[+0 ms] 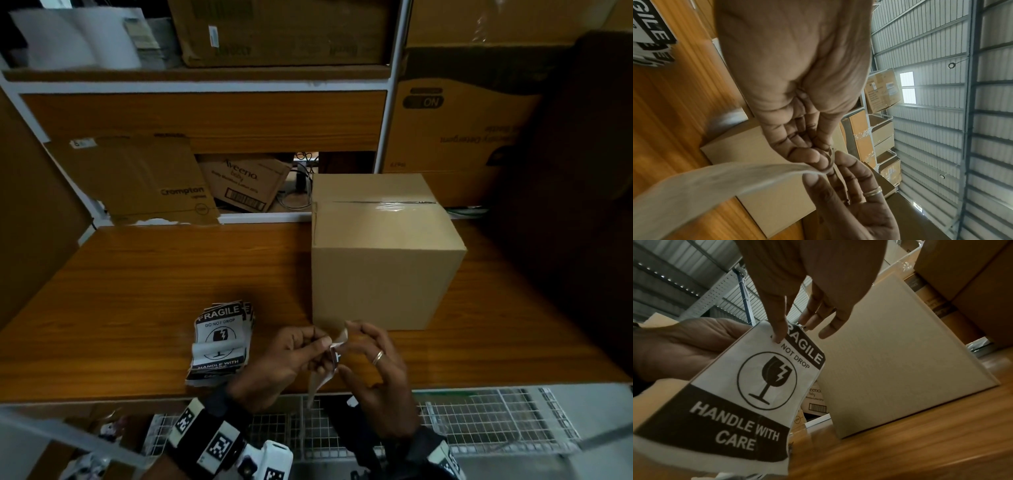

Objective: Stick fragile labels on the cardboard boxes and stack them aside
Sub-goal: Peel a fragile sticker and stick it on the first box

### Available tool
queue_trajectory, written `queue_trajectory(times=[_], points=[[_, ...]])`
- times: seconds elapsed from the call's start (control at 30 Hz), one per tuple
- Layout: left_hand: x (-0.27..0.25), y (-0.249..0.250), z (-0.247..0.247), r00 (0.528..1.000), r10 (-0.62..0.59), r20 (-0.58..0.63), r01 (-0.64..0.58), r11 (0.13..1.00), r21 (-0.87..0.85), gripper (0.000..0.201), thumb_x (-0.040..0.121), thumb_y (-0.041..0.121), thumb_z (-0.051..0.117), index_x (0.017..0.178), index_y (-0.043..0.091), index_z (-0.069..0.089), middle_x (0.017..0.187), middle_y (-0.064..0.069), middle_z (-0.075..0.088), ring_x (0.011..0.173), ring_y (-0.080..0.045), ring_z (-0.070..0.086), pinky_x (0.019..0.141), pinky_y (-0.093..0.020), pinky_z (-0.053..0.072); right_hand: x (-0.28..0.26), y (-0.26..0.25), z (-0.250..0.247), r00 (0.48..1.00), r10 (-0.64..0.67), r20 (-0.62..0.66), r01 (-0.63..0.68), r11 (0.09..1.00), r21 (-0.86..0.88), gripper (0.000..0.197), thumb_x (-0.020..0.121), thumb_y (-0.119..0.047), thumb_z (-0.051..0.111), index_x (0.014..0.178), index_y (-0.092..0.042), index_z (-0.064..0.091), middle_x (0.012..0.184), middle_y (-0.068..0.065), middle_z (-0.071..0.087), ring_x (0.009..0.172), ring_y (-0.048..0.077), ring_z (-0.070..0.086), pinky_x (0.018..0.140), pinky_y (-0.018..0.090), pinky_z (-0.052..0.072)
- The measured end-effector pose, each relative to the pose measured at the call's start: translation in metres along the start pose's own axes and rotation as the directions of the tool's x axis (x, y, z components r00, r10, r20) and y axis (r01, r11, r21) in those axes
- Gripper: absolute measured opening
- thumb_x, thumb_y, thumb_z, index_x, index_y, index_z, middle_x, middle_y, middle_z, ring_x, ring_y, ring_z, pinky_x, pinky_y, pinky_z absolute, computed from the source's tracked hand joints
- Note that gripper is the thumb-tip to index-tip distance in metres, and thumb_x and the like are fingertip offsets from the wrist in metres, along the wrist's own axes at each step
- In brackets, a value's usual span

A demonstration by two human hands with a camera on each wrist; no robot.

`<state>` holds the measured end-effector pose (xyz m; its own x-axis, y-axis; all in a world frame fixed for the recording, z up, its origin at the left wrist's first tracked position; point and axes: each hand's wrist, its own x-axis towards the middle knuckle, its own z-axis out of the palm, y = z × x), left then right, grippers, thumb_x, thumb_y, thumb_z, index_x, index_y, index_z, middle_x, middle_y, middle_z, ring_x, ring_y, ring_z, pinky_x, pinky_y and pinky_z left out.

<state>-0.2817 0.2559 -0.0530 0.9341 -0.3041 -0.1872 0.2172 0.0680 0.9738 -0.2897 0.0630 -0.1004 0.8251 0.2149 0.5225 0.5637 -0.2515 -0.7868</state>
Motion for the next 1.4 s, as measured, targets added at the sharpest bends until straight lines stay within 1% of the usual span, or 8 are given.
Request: queue_trajectory(times=[0.17, 0.33, 0.43, 0.6, 0.8, 1.0, 1.17, 1.4], points=[[0.001, -0.002, 0.001, 1.000, -0.005, -0.026, 0.006, 0.999, 0.035, 0.023, 0.101, 0.013, 0.054, 0.104, -0.006, 0.068, 0.090, -0.014, 0.072, 0.082, -0.020, 0.063, 0.069, -0.023, 0.051, -0.001, -0.002, -0.002, 0.998, 0.023, -0.055, -0.019, 0.997, 0.072, 0.038, 0.080, 0.004, 0.081, 0.109, -0.019, 0.071, 0.118, -0.007, 0.066, 0.116, 0.015, 0.063, 0.096, 0.026, 0.051], [0.002, -0.004, 0.003, 0.999, -0.035, -0.010, 0.036, 0.996, 0.082, 0.024, 0.102, 0.017, 0.051, 0.104, -0.001, 0.068, 0.097, -0.013, 0.071, 0.089, -0.021, 0.061, 0.076, -0.025, 0.051, -0.005, 0.001, 0.000, 0.995, 0.088, -0.045, -0.085, 0.993, 0.076, 0.024, 0.088, -0.014, 0.077, 0.111, -0.020, 0.073, 0.109, -0.015, 0.068, 0.102, 0.009, 0.066, 0.082, 0.021, 0.054], [0.002, -0.006, 0.005, 0.999, -0.043, -0.013, 0.044, 0.995, 0.086, 0.022, 0.102, 0.018, 0.052, 0.102, 0.005, 0.070, 0.100, -0.019, 0.072, 0.094, -0.023, 0.063, 0.085, -0.032, 0.050, -0.004, -0.002, -0.003, 0.993, 0.115, -0.038, -0.109, 0.983, 0.145, 0.028, 0.085, -0.009, 0.078, 0.110, -0.020, 0.074, 0.105, -0.011, 0.068, 0.097, 0.005, 0.067, 0.076, 0.013, 0.054], [0.002, -0.007, 0.006, 0.999, -0.054, -0.008, 0.054, 0.991, 0.122, 0.022, 0.101, 0.022, 0.053, 0.094, 0.015, 0.072, 0.096, -0.013, 0.073, 0.091, -0.026, 0.060, 0.087, -0.040, 0.046, -0.004, -0.001, -0.006, 0.990, 0.140, 0.001, -0.138, 0.976, 0.170, 0.029, 0.085, -0.008, 0.080, 0.105, -0.030, 0.077, 0.101, -0.011, 0.065, 0.095, 0.010, 0.067, 0.069, 0.026, 0.060], [0.002, -0.008, 0.005, 0.998, -0.061, -0.001, 0.060, 0.984, 0.166, 0.022, 0.104, 0.020, 0.052, 0.098, 0.010, 0.070, 0.091, -0.007, 0.072, 0.090, -0.022, 0.061, 0.087, -0.038, 0.047, -0.002, 0.000, -0.008, 0.984, 0.164, 0.062, -0.173, 0.964, 0.203, 0.020, 0.085, 0.004, 0.076, 0.084, -0.015, 0.070, 0.098, -0.011, 0.061, 0.093, 0.007, 0.063, 0.069, 0.019, 0.055], [0.002, -0.004, 0.006, 0.999, -0.038, 0.016, 0.034, 0.979, 0.200, 0.022, 0.104, 0.016, 0.050, 0.101, 0.001, 0.066, 0.089, -0.006, 0.069, 0.086, -0.014, 0.063, 0.080, -0.024, 0.050, 0.000, 0.000, -0.010, 0.984, 0.170, 0.050, -0.177, 0.961, 0.212, 0.022, 0.084, -0.004, 0.080, 0.093, -0.020, 0.068, 0.097, -0.008, 0.064, 0.090, 0.012, 0.065, 0.072, 0.019, 0.054], [0.005, -0.007, 0.007, 0.998, -0.055, 0.002, 0.053, 0.977, 0.207, 0.021, 0.104, 0.015, 0.051, 0.099, 0.002, 0.067, 0.089, -0.006, 0.067, 0.085, -0.013, 0.063, 0.078, -0.022, 0.051, 0.001, 0.005, -0.010, 0.976, 0.180, 0.125, -0.202, 0.961, 0.189, 0.014, 0.088, -0.011, 0.076, 0.090, -0.024, 0.070, 0.108, -0.011, 0.061, 0.101, 0.013, 0.064, 0.073, 0.040, 0.062], [0.005, -0.009, 0.007, 0.993, -0.090, -0.080, 0.107, 0.963, 0.246, 0.022, 0.106, 0.019, 0.048, 0.096, 0.008, 0.064, 0.085, -0.003, 0.062, 0.081, -0.013, 0.057, 0.076, -0.023, 0.048, -0.004, 0.018, -0.008, 0.997, 0.057, 0.057, -0.062, 0.995, 0.075, 0.002, 0.091, -0.023, 0.069, 0.090, -0.024, 0.069, 0.107, -0.014, 0.060, 0.105, 0.017, 0.059, 0.082, 0.036, 0.053]])
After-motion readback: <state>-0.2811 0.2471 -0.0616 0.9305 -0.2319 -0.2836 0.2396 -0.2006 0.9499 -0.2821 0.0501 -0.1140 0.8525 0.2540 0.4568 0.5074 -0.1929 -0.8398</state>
